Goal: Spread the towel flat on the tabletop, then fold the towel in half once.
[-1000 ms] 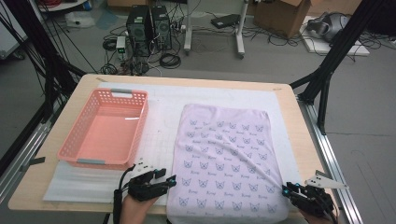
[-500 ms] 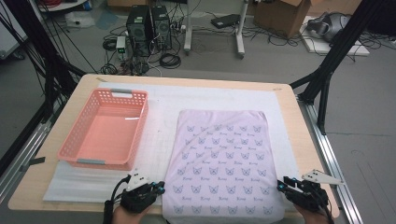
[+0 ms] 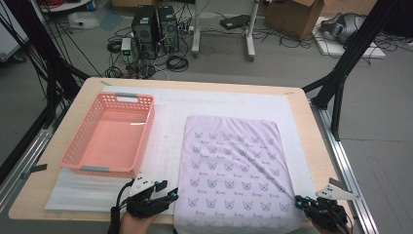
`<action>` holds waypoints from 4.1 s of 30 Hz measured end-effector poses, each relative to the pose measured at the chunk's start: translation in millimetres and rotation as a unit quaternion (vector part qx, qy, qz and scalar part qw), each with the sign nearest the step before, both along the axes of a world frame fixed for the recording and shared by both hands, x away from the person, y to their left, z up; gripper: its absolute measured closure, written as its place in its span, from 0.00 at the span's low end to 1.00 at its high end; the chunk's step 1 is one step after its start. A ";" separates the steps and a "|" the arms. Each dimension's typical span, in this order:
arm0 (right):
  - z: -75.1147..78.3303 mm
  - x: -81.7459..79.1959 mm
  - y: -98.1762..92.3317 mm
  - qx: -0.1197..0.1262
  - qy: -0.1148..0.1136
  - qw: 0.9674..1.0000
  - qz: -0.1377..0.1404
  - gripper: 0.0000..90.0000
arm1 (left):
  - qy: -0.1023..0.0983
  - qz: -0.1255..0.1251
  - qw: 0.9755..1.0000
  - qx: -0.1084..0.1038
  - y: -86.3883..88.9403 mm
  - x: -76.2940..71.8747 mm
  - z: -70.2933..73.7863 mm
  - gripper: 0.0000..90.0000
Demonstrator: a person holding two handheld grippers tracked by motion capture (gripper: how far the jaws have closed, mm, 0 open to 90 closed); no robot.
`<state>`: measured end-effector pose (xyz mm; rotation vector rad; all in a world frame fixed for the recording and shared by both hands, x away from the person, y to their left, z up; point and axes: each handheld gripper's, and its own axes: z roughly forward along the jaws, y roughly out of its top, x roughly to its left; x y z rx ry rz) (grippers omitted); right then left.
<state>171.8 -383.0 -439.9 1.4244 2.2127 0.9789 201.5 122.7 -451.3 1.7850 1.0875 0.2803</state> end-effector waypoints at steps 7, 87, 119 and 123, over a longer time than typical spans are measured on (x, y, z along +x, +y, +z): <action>2.1 2.6 -1.8 0.029 -0.025 0.999 -0.013 0.66 | -0.010 -0.024 0.998 0.057 -28.2 3.1 -7.8 0.79; 11.2 67.2 6.9 0.029 -0.107 0.994 -0.004 0.35 | -0.093 -0.039 0.994 -0.033 -18.9 90.7 14.0 0.24; 7.5 147.8 -0.6 0.042 -0.048 0.997 -0.034 0.46 | -0.005 0.019 0.999 0.029 -41.6 175.4 11.8 0.41; 8.6 165.0 3.0 0.029 -0.037 0.998 -0.034 0.49 | 0.007 0.039 0.998 0.039 -40.7 187.3 4.1 0.43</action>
